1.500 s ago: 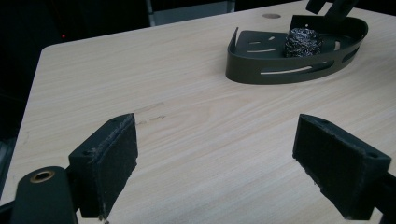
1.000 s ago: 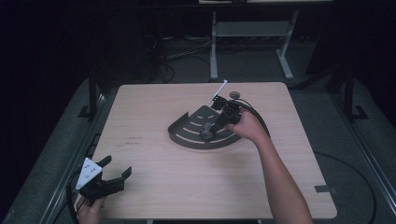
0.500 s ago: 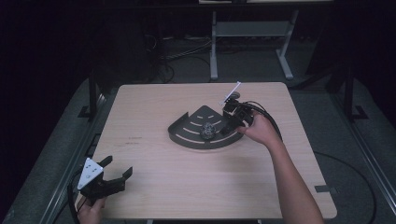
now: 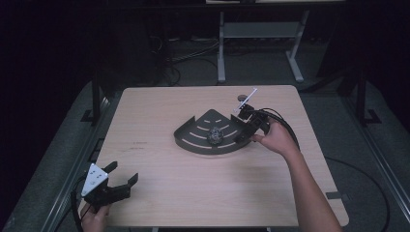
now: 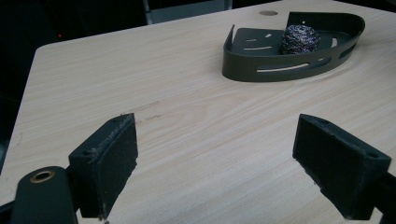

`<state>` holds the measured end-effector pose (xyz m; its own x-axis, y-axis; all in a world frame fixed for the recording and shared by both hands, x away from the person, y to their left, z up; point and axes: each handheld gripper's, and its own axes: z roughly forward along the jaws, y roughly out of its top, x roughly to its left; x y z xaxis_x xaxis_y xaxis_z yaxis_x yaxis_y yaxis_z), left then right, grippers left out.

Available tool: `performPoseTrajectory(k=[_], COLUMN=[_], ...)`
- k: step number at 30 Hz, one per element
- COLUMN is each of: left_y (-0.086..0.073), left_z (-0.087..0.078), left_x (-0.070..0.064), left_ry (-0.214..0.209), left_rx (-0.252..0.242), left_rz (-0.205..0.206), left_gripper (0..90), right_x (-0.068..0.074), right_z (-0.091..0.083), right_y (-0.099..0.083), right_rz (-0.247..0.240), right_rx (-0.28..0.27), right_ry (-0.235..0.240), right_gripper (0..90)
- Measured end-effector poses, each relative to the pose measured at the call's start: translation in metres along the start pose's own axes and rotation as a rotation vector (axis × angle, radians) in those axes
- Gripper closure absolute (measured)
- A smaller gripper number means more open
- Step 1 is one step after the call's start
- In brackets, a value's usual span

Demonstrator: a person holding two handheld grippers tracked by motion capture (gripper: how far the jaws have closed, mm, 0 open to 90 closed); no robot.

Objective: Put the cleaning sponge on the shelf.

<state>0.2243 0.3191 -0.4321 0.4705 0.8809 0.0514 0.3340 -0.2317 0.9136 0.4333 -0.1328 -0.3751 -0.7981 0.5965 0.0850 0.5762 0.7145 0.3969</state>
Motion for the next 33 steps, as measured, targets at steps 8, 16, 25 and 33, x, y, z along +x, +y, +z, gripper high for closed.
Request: performPoseTrajectory(k=[8,16,25,33], left_y=[0.0,0.0,0.001,0.001], left_z=[0.001,0.002,0.002,0.002], left_x=[-0.001,-0.002,-0.003,-0.003], left_ry=[-0.004,-0.008,-0.009,-0.011], left_rx=[0.0,0.003,0.005,0.005], left_rz=[0.002,0.007,0.007,0.005], left_gripper=[13.3,13.2,13.2,13.3], right_x=[0.004,0.004,0.006,0.011], right_z=[-0.001,0.001,0.002,-0.001], right_y=[-0.009,-0.019,-0.034,-0.041], right_rz=[-0.006,0.001,0.012,-0.003], right_rx=[-0.003,0.004,0.005,-0.006], right_ry=[-0.002,0.007,0.002,-0.004], right_gripper=[17.1,16.3,15.0,15.2])
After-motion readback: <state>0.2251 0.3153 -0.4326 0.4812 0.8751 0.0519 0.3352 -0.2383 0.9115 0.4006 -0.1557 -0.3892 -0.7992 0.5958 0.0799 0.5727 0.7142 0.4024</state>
